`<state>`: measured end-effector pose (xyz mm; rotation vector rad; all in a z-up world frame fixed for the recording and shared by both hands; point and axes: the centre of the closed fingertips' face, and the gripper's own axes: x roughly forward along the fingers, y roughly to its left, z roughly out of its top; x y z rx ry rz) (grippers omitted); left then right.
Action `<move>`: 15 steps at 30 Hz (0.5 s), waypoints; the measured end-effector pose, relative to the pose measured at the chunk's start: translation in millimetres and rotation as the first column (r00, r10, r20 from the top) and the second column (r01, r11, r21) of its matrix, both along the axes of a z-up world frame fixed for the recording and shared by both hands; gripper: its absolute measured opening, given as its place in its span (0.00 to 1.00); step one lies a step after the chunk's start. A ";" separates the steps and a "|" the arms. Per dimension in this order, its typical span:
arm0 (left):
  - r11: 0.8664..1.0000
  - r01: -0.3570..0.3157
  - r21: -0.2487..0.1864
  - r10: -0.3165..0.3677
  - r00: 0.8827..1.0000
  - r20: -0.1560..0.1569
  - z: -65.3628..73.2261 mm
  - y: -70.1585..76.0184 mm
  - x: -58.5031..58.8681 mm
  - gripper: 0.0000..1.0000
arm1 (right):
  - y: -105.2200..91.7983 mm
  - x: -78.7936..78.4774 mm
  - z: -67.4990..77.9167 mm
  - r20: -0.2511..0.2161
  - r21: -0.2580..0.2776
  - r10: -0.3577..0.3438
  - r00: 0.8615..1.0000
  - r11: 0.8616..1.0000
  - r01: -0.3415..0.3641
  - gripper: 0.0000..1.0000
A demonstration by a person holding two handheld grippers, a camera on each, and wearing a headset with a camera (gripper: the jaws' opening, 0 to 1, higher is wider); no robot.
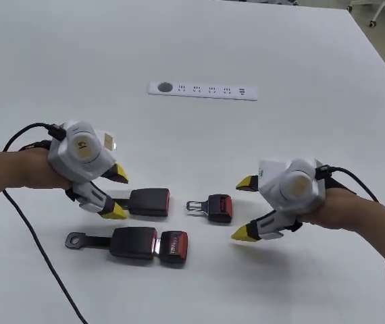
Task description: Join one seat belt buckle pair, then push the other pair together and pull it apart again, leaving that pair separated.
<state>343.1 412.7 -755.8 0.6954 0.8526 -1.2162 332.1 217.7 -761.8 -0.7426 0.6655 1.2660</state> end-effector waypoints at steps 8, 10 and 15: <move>0.991 -0.104 -0.090 0.102 0.995 -0.018 7.3 16.9 -7.8 0.53 | -6.5 -11.6 3.2 -0.010 0.018 -0.048 0.999 0.999 0.048 0.64; 0.984 -0.135 -0.117 0.134 0.991 -0.018 7.7 22.2 -8.4 0.54 | -7.9 -13.8 4.4 -0.011 0.028 -0.061 0.998 0.998 0.061 0.65; 0.964 -0.195 -0.180 0.194 0.981 -0.020 10.2 33.1 -16.0 0.57 | -9.6 -19.2 6.4 -0.009 0.050 -0.091 0.996 0.995 0.092 0.69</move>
